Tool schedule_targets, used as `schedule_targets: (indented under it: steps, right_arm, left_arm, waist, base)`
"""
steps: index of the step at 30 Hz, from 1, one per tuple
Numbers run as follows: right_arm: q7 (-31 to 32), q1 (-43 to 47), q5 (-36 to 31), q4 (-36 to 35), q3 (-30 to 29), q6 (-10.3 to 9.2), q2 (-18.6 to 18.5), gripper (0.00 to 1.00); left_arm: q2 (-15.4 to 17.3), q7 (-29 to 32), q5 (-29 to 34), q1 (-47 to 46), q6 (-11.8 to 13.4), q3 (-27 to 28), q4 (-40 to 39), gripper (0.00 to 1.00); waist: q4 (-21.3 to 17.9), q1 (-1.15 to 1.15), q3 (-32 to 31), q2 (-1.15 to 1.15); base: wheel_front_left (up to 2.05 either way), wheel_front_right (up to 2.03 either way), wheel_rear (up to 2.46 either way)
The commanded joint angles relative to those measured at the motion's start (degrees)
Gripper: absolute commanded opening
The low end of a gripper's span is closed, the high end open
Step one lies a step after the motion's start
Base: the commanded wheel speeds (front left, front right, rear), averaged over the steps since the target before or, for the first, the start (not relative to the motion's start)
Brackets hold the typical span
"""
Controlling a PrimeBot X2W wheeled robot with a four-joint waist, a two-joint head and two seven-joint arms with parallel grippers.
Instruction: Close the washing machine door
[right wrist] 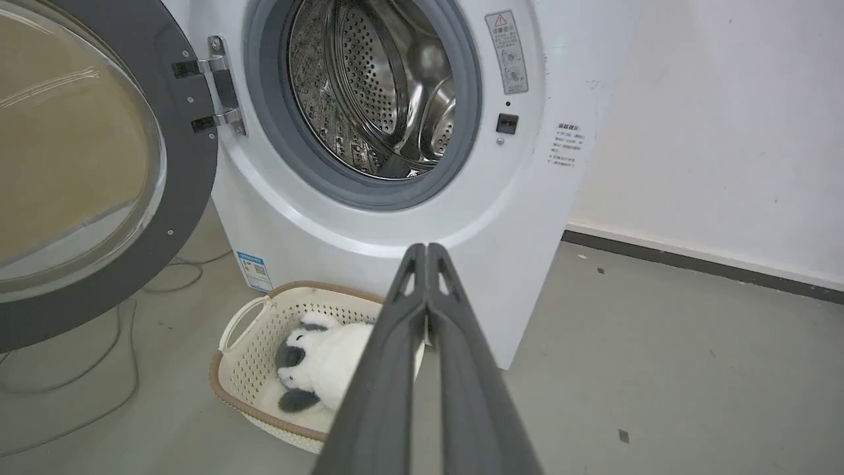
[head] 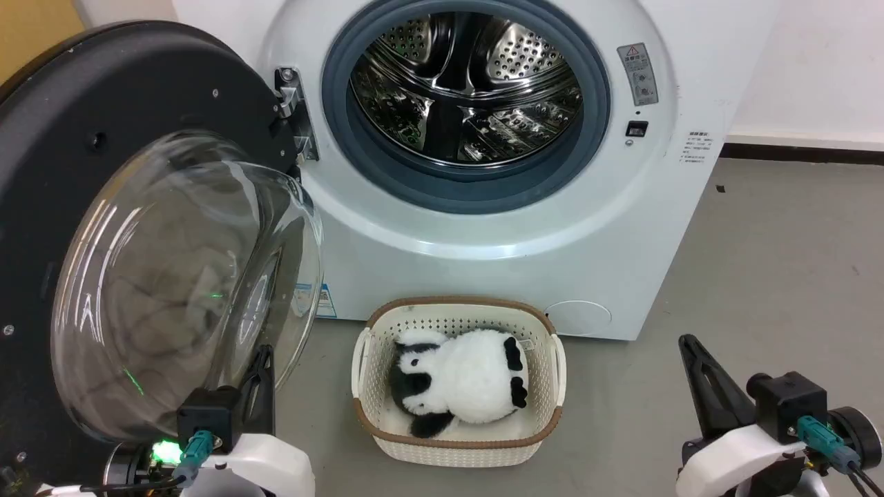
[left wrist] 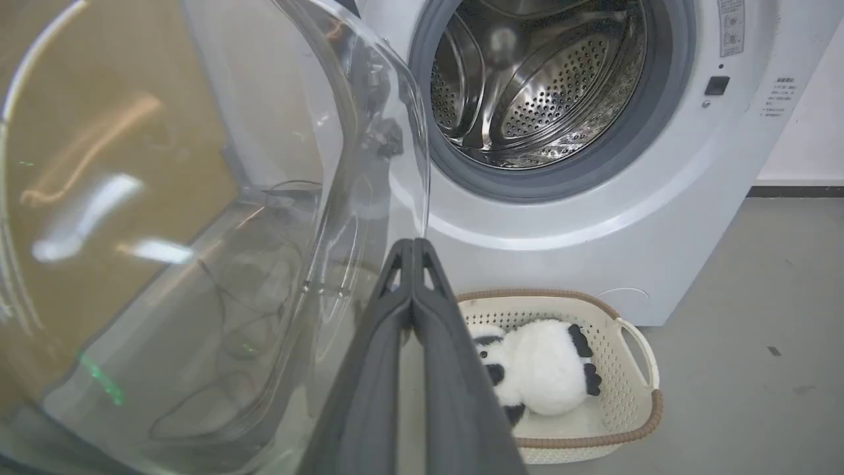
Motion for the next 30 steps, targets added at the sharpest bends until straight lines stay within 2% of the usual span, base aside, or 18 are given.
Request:
schedule_targets:
  steps: [1,21,22,30]
  right_arm:
    - [0.08,-0.04,-0.44,0.10,0.02,0.05,0.30,0.00]
    - [0.08,-0.04,-0.44,0.10,0.02,0.05,0.30,0.00]
    - [0.01,0.00,0.00,0.00,0.01,0.00,0.00,1.00]
    - [-0.69,-0.03,0.68,0.03,-0.62,0.00,0.01,1.00]
  left_arm:
    - [-0.01,0.02,0.16,-0.88,-0.30,0.05,-0.24,0.00]
    - [-0.01,0.02,0.16,-0.88,-0.30,0.05,-0.24,0.00]
    - [0.00,-0.01,0.00,0.00,0.00,-0.01,0.00,1.00]
    - [0.00,-0.70,-0.22,-0.18,0.81,-0.35,0.07,1.00]
  waist:
    - [0.00,0.00,0.00,0.00]
    - [0.00,0.00,0.00,0.00]
    - [0.00,0.00,0.00,0.00]
    - [0.00,0.00,0.08,0.00]
  base:
    - [0.00,0.00,0.00]
    - [0.00,0.00,0.00]
    - [0.00,0.00,0.00]
    - [0.00,0.00,0.00]
